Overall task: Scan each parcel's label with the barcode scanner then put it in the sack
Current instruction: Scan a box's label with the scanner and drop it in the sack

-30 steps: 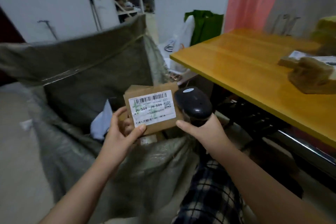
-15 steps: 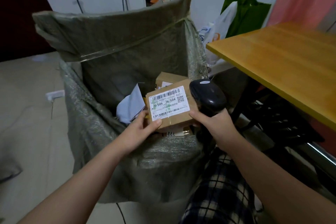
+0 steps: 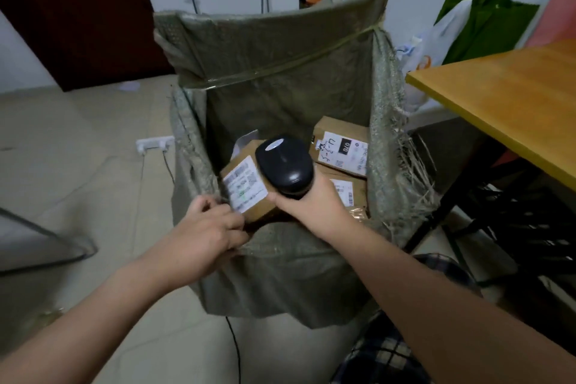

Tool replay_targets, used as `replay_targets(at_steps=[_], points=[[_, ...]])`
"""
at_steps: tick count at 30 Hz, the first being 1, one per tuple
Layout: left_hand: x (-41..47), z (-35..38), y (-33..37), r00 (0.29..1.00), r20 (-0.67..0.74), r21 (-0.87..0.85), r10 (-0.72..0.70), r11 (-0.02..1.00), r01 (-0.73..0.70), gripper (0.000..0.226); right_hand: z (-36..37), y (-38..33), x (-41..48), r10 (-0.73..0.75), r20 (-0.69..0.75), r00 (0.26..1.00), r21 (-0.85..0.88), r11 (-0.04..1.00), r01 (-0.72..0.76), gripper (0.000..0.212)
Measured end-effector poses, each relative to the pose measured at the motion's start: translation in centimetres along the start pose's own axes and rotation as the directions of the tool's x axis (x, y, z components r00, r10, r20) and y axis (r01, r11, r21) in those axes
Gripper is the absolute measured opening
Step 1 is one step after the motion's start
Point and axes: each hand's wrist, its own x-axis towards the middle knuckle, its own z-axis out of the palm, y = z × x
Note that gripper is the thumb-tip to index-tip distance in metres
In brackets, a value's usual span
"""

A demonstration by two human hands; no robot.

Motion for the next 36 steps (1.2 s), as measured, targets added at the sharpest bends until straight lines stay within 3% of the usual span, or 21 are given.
replay_targets(at_steps=[2, 4, 7, 9, 11, 13, 14, 15, 17, 19, 21, 23, 26, 28, 29, 31, 33, 34, 36], points=[[0.0, -0.1, 0.5, 0.998, -0.062, 0.044, -0.017, 0.999, 0.02, 0.025, 0.8, 0.2, 0.1, 0.063, 0.204, 0.977, -0.11, 0.993, -0.041, 0.051], [0.0, 0.3, 0.7, 0.996, -0.064, 0.014, -0.063, 0.998, 0.064, 0.03, -0.9, 1.0, -0.1, 0.175, 0.308, 0.935, -0.217, 0.97, -0.11, 0.041], [0.7, 0.8, 0.1, 0.978, -0.055, -0.155, -0.202, 0.969, 0.192, 0.02, -6.4, 2.8, -0.8, 0.37, 0.411, 0.833, -0.27, 0.922, -0.276, 0.023], [2.3, 0.0, -0.4, 0.931, -0.145, -0.308, -0.335, 0.91, 0.279, 0.02, -10.6, 4.5, -1.7, 0.464, 0.47, 0.751, -0.349, 0.879, -0.324, 0.024], [4.5, -1.6, -0.6, 0.792, -0.312, -0.465, -0.526, 0.811, 0.355, 0.019, -13.6, 6.3, -2.6, 0.529, 0.409, 0.744, -0.479, 0.818, -0.318, 0.036], [6.3, -3.6, -0.8, 0.628, -0.37, -0.585, -0.685, 0.697, 0.415, 0.017, -15.0, 7.0, -2.9, 0.472, 0.211, 0.856, -0.606, 0.75, -0.264, 0.042], [7.0, -4.4, -0.8, 0.623, -0.337, -0.577, -0.706, 0.678, 0.456, 0.016, -15.5, 6.8, -2.9, 0.378, 0.068, 0.923, -0.641, 0.726, -0.25, 0.043], [7.5, -4.6, -1.1, 0.68, -0.262, -0.521, -0.685, 0.693, 0.498, 0.013, -15.8, 5.9, -2.8, 0.262, -0.081, 0.962, -0.628, 0.736, -0.253, 0.049], [8.3, -4.5, -0.8, 0.8, 0.025, -0.343, -0.599, 0.747, 0.57, 0.016, -15.9, 4.0, -2.2, 0.057, -0.29, 0.955, -0.471, 0.86, -0.195, 0.058], [8.7, -3.8, 0.8, 0.825, 0.297, -0.231, -0.481, 0.802, 0.551, 0.053, -14.3, 1.8, -2.1, -0.056, -0.353, 0.934, -0.32, 0.945, -0.064, 0.057], [9.3, -3.2, 3.4, 0.832, 0.426, -0.27, -0.355, 0.828, 0.491, 0.102, -11.8, -0.7, -2.5, -0.097, -0.367, 0.925, -0.135, 0.99, 0.05, 0.048], [10.3, -2.5, 5.5, 0.865, 0.383, -0.284, -0.325, 0.85, 0.444, 0.109, -10.6, -2.7, -2.5, -0.132, -0.346, 0.929, -0.024, 0.991, 0.132, 0.045], [11.6, -2.0, 6.4, 0.893, 0.28, -0.083, -0.352, 0.918, 0.387, 0.045, -13.3, -2.0, -2.4, -0.083, -0.413, 0.907, -0.036, 0.997, 0.075, 0.041], [12.4, -2.4, 5.9, 0.91, 0.129, -0.019, -0.395, 0.916, 0.401, 0.028, -15.3, -0.7, -3.2, -0.054, -0.402, 0.914, -0.175, 0.984, -0.018, 0.048], [12.9, -3.0, 5.3, 0.894, 0.008, -0.061, -0.448, 0.892, 0.447, 0.024, -16.0, -0.1, -3.6, -0.053, -0.387, 0.921, -0.244, 0.969, -0.047, 0.049], [13.8, -5.0, 4.0, 0.8, -0.238, -0.214, -0.551, 0.833, 0.51, 0.018, -16.9, -0.3, -3.3, -0.06, -0.413, 0.909, -0.259, 0.964, -0.054, 0.048], [14.3, -6.5, 3.2, 0.691, -0.403, -0.397, -0.6, 0.795, 0.458, 0.017, -16.6, -2.0, -2.8, -0.071, -0.491, 0.868, -0.095, 0.995, 0.027, 0.045], [14.3, -6.8, 3.1, 0.692, -0.42, -0.443, -0.587, 0.798, 0.408, 0.016, -16.1, -2.8, -3.0, -0.08, -0.515, 0.853, 0.004, 0.995, 0.096, 0.044], [13.7, -5.4, 4.0, 0.828, -0.282, -0.394, -0.485, 0.845, 0.361, 0.017, -14.9, -2.0, -4.5, -0.056, -0.509, 0.859, 0.077, 0.991, 0.111, 0.049]])
